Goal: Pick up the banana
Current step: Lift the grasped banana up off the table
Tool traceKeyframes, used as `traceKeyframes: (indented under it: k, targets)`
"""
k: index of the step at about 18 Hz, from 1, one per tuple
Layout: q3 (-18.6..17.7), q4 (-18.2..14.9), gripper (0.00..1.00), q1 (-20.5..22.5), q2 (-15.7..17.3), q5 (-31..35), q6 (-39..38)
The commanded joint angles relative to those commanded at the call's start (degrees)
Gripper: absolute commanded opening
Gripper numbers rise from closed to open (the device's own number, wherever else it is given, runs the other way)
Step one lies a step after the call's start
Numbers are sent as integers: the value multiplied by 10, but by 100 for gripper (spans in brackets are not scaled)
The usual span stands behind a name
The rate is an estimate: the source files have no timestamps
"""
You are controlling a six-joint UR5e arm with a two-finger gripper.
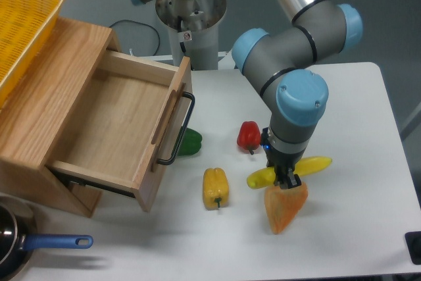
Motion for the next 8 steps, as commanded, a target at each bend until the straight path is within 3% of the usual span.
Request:
traceKeyframes:
  k: [8]
  targets:
    - [-11,0,28,-2,10,12,0]
